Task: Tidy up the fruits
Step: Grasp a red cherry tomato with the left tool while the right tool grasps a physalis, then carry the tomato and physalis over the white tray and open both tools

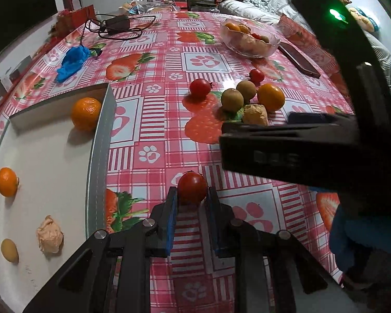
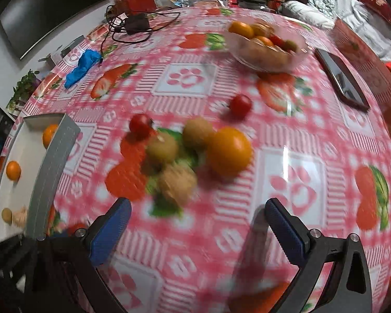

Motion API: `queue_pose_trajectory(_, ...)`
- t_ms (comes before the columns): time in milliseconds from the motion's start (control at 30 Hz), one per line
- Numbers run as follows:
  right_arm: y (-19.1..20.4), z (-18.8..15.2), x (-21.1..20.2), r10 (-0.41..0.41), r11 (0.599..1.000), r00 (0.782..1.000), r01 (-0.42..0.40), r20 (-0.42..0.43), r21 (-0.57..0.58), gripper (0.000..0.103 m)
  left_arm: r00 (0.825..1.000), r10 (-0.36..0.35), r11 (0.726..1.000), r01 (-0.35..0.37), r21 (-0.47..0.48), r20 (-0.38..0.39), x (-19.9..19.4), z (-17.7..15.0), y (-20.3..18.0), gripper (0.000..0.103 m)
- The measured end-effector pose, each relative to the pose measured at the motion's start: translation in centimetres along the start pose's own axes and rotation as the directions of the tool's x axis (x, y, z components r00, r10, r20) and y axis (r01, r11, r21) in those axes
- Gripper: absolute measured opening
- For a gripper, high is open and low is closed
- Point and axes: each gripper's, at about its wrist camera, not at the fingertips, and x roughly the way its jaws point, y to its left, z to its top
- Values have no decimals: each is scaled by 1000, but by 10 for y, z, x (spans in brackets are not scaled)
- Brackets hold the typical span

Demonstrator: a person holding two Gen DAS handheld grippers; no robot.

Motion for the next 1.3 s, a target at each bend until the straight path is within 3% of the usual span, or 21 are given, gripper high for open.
queue_pose_trajectory(100, 11, 2, 0, -60, 996, 998, 62, 25, -59, 72, 1000, 5, 1000, -5, 10, 11, 1, 0, -1, 24)
queue_pose_trajectory(167, 10, 1, -4, -45, 996, 998, 49, 45, -75, 50, 1000, 11, 1000, -11, 16, 17, 1, -1, -2, 24)
queue_pose_trajectory(200, 8, 1, -6, -35, 997, 998, 38, 46, -70, 33, 1000, 10, 1000, -11, 13, 20, 1, -1, -1, 24)
queue_pose_trajectory(233, 4, 0, -7, -11, 998, 999, 13, 41, -55, 29, 1000, 6, 1000, -7, 8, 22, 1, -1, 0, 24)
queue_pose_trajectory(333, -13, -5, -16, 88, 996, 995, -88, 44, 9, 29, 1000, -25, 999, 25, -25, 18, 0, 1, 6, 24)
queue_pose_trajectory(567, -39, -32, -49, 119, 990, 989, -124, 83, 66, 29, 997, -72, 994, 74, -86, 23, -8, -1, 14, 24)
queue_pose_trajectory(833, -50, -49, -67, 135, 985, 986, -144, 93, 93, 29, 994, -76, 994, 83, -74, 83, -47, -3, 13, 24)
queue_pose_trajectory(1100, -22, -44, -88, 155, 986, 982, -161, 112, 47, 29, 988, 8, 995, 8, -99, 156, -92, -1, 53, 24)
queue_pose_trajectory(1300, 35, -26, -91, 182, 983, 977, -177, 108, -51, 29, 983, 112, 977, -82, -195, 146, -103, -8, 113, 24)
